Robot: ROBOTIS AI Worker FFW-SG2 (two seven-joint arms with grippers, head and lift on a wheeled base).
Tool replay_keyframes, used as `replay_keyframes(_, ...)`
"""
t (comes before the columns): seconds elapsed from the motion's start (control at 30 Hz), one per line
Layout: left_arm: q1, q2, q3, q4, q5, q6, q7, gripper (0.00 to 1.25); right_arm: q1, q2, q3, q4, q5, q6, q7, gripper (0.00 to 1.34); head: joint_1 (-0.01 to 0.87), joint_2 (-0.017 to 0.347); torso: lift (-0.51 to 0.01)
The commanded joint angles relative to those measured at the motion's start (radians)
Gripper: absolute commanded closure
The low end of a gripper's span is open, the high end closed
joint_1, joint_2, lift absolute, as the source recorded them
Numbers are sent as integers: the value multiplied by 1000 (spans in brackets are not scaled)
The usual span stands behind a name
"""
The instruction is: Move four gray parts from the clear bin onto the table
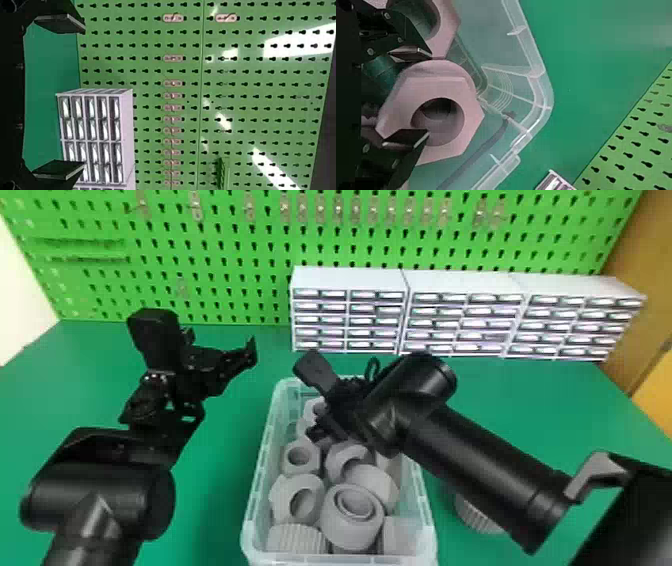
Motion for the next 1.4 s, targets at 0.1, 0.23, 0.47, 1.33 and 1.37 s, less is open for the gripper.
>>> replay_keyframes(0.1,3,0,1,0,0,0,0,81,-3,0,1,-44,22,23,0,535,686,26,-50)
replay_keyframes(0.23,1,0,1,0,2,0,-2,81,-5,2,6,-54,25,28,0,535,686,26,-50)
replay_keyframes(0.47,-3,0,-2,2,0,0,-2,81,-3,-1,21,-40,12,-20,0,535,686,26,-50)
replay_keyframes(1.33,-14,0,-8,9,3,0,-5,81,14,-4,44,55,-38,-128,0,535,686,26,-50)
replay_keyframes(1.37,-14,0,-10,9,3,0,-5,81,14,-4,44,55,-38,-128,0,535,686,26,-50)
